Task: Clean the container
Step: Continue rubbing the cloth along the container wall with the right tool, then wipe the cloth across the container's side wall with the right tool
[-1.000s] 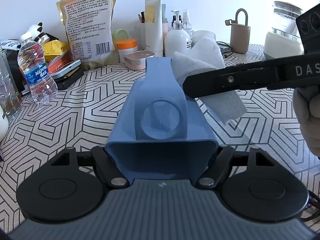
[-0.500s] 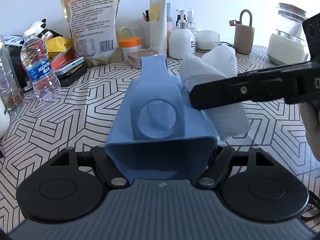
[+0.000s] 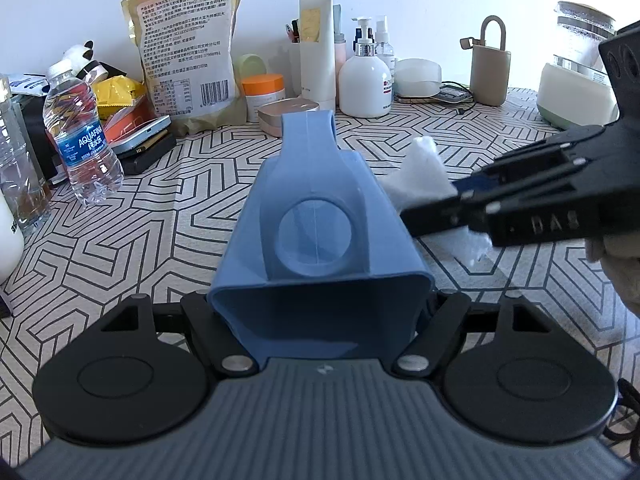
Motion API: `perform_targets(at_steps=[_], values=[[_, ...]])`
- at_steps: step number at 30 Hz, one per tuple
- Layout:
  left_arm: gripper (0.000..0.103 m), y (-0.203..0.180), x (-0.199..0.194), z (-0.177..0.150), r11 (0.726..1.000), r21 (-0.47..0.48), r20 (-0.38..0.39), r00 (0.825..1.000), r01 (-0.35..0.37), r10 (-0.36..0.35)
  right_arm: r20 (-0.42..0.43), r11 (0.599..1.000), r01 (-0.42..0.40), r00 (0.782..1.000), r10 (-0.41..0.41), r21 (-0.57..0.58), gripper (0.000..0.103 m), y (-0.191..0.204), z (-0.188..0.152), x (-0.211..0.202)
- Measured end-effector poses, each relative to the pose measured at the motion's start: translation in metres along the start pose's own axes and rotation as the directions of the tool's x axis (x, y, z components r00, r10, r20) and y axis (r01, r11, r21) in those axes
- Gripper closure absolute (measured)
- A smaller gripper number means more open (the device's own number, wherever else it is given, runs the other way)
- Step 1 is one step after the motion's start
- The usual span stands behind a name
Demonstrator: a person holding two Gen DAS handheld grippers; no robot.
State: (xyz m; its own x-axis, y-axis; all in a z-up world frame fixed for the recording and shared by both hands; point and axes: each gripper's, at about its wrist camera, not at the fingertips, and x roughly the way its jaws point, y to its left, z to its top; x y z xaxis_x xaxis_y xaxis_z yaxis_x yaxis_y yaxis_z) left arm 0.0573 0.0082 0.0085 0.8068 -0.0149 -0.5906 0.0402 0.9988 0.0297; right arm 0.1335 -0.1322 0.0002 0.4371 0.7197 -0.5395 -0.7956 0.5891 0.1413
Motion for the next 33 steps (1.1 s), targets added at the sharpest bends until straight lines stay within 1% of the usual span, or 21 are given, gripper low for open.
perform_targets(at_steps=[1,2,4,5,10,15,19,22,24,26,28,30,31,33], values=[[0.028,0.000,0.000,0.000,1.000,0.001,0.001,1.000,0.001,-0.001,0.002,1.000,-0.016,1.000,0.016,-0.005,0.069,0.002,0.001,-0.001],[0.028,0.001,0.000,-0.001,1.000,0.002,0.001,1.000,0.002,-0.002,0.011,1.000,-0.028,1.000,0.028,0.000,0.059,0.002,0.002,-0.004],[0.028,0.000,0.000,-0.001,1.000,0.001,0.000,1.000,0.001,-0.001,0.031,0.999,-0.048,0.998,0.048,0.015,0.050,0.000,0.003,-0.010],[0.028,0.000,0.000,-0.001,1.000,0.001,0.000,1.000,0.002,-0.002,0.041,0.998,-0.058,0.998,0.058,0.022,0.049,-0.001,0.003,-0.013],[0.028,0.001,-0.001,0.000,1.000,-0.001,0.000,1.000,0.006,-0.006,0.081,0.987,-0.100,0.993,0.090,0.129,0.049,-0.018,0.003,-0.019],[0.027,0.000,-0.001,0.000,1.000,-0.002,0.001,1.000,0.006,-0.006,0.124,0.970,-0.149,0.984,0.126,0.194,0.049,-0.027,0.000,-0.025],[0.027,0.000,-0.001,0.000,1.000,-0.003,0.000,1.000,0.005,-0.005,0.107,0.977,-0.108,0.990,0.090,0.181,0.048,-0.026,-0.001,-0.027],[0.027,0.000,-0.001,0.000,1.000,-0.003,0.000,1.000,0.005,-0.005,0.113,0.987,-0.106,0.989,0.093,0.119,0.048,-0.018,-0.002,-0.033],[0.027,0.000,-0.001,0.000,1.000,-0.003,0.000,1.000,0.006,-0.006,0.116,0.988,-0.120,0.987,0.109,0.100,0.049,-0.016,-0.001,-0.033],[0.027,-0.001,-0.001,0.000,1.000,-0.002,0.000,1.000,0.004,-0.004,0.078,0.989,-0.121,0.990,0.114,0.082,0.049,-0.013,-0.002,-0.026],[0.027,-0.001,-0.001,0.000,1.000,-0.002,0.000,1.000,0.003,-0.003,0.023,0.993,-0.095,0.995,0.094,0.074,0.049,-0.012,-0.003,-0.015],[0.027,-0.002,-0.001,0.000,1.000,-0.001,-0.001,1.000,0.002,-0.002,-0.001,0.992,-0.096,0.995,0.096,0.087,0.049,-0.014,-0.004,-0.007],[0.027,-0.002,-0.001,0.000,1.000,-0.001,-0.001,1.000,0.002,-0.002,-0.004,0.991,-0.101,0.995,0.101,0.090,0.051,-0.014,-0.004,-0.005],[0.027,-0.002,-0.001,0.000,1.000,-0.002,0.000,1.000,0.003,-0.003,-0.010,0.989,-0.110,0.994,0.112,0.094,0.069,-0.015,-0.005,-0.001]])
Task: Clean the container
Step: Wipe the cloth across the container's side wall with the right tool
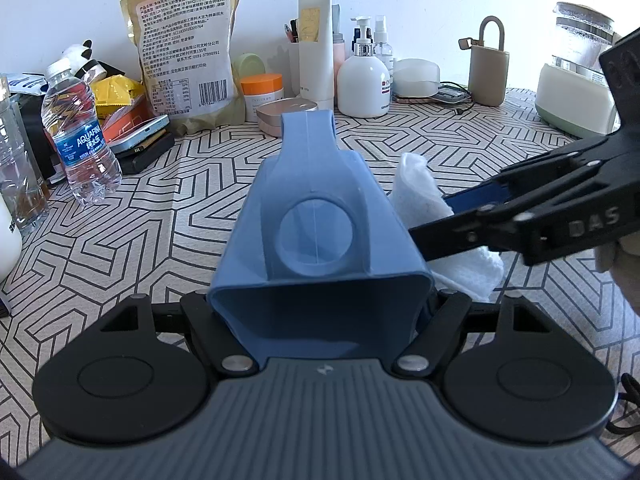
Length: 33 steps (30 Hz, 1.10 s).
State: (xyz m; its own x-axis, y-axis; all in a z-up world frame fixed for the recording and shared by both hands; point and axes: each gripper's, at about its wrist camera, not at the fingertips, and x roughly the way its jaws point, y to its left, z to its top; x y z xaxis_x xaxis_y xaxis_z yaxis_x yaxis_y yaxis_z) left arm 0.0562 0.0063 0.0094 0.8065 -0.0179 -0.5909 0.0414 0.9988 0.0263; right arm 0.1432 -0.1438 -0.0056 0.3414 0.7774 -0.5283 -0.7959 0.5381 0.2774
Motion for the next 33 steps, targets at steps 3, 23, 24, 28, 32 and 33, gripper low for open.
perform_targets(at_steps=[3,23,24,28,32,33], values=[[0.027,0.000,0.000,0.000,1.000,-0.002,0.000,1.000,0.001,-0.001,0.001,0.999,-0.053,0.999,0.053,0.004,0.091,0.002,0.000,-0.001],[0.027,0.002,0.006,0.003,1.000,0.011,-0.005,1.000,-0.004,0.004,0.163,0.948,-0.312,0.941,0.298,0.069,0.091,0.011,0.009,-0.017],[0.027,0.001,0.005,0.003,1.000,0.013,-0.005,1.000,-0.005,0.005,0.159,0.944,-0.324,0.937,0.311,0.058,0.091,0.015,0.010,-0.015],[0.027,0.002,0.005,0.003,1.000,0.010,-0.007,1.000,-0.007,0.007,0.145,0.940,-0.339,0.932,0.332,0.025,0.091,0.026,0.012,-0.009],[0.026,-0.001,0.005,0.003,1.000,0.027,-0.004,1.000,-0.010,0.010,0.157,0.956,-0.290,0.947,0.281,0.035,0.092,0.021,0.014,-0.008],[0.026,-0.002,0.005,0.003,0.999,0.033,-0.004,1.000,-0.013,0.013,0.161,0.964,-0.262,0.954,0.253,0.037,0.092,0.019,0.016,-0.008]])
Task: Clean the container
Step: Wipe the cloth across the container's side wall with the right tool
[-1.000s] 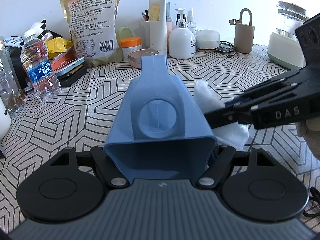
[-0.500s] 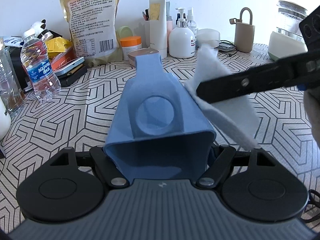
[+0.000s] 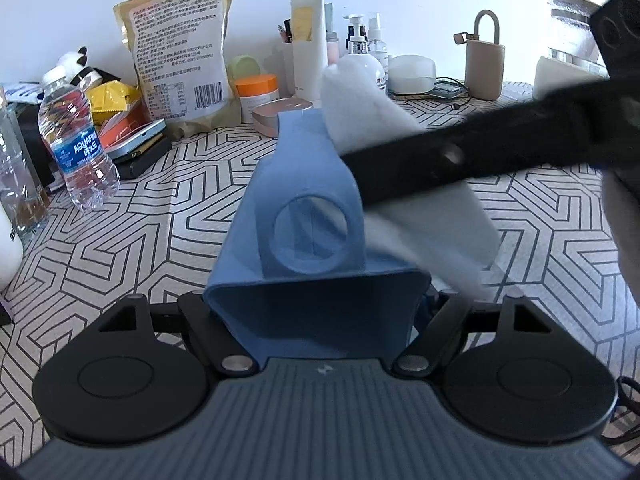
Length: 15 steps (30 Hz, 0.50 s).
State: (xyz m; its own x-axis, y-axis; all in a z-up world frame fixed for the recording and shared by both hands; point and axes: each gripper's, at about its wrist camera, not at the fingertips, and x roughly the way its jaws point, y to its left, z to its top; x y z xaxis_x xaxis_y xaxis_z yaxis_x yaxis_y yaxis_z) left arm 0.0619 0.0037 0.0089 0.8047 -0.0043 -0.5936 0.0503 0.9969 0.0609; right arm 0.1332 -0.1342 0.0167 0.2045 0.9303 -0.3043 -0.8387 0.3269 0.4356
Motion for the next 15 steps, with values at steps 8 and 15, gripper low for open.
perform_targets(at_steps=[8,15], values=[[0.026,-0.002,-0.002,0.000,1.000,0.000,0.000,1.000,-0.001,0.001,0.001,0.992,0.051,0.999,-0.051,-0.119,0.091,0.007,0.001,0.003],[0.026,-0.005,-0.005,-0.002,1.000,-0.004,-0.001,1.000,0.000,0.000,-0.016,0.994,-0.042,0.999,0.041,-0.098,0.092,0.005,0.000,0.006]])
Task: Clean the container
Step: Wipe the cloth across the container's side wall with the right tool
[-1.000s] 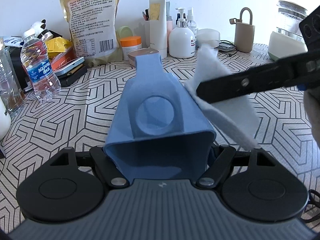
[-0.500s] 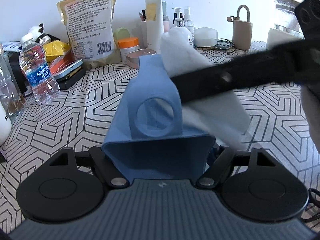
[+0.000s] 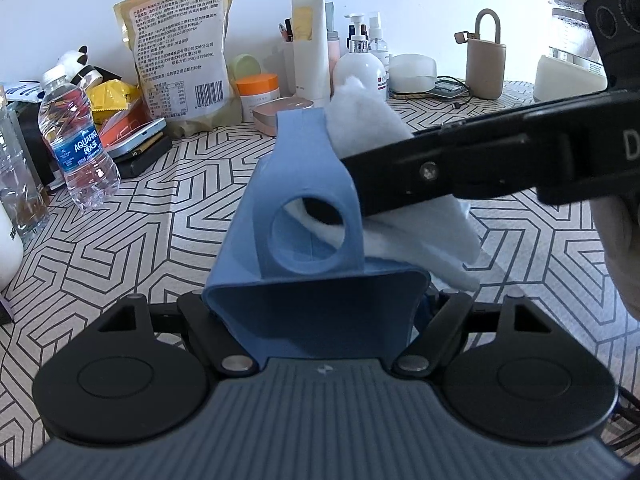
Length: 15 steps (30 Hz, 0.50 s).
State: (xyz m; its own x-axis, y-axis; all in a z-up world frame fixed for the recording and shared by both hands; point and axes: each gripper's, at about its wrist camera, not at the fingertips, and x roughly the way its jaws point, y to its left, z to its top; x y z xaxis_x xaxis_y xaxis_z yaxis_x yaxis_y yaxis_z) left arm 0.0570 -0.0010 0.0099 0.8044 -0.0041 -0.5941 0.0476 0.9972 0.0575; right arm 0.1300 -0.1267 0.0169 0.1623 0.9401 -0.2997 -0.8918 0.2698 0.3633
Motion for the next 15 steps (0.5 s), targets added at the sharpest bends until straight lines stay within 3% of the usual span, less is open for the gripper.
perform_targets(at_steps=[2,9,15], values=[[0.026,0.0004,0.0000,0.0001,1.000,-0.001,-0.001,1.000,0.002,-0.002,0.001,1.000,0.001,1.000,-0.001,0.012,0.095,-0.0028,0.0004,0.0002],[0.026,0.0016,-0.0001,0.0005,1.000,-0.004,-0.002,1.000,0.009,-0.009,0.036,0.992,0.123,0.992,-0.123,0.008,0.095,-0.0089,0.0004,-0.0064],[0.026,0.0026,-0.0004,0.0007,1.000,-0.007,-0.004,1.000,0.014,-0.014,0.030,0.996,0.088,0.996,-0.087,-0.027,0.095,-0.0022,-0.0006,-0.0029]])
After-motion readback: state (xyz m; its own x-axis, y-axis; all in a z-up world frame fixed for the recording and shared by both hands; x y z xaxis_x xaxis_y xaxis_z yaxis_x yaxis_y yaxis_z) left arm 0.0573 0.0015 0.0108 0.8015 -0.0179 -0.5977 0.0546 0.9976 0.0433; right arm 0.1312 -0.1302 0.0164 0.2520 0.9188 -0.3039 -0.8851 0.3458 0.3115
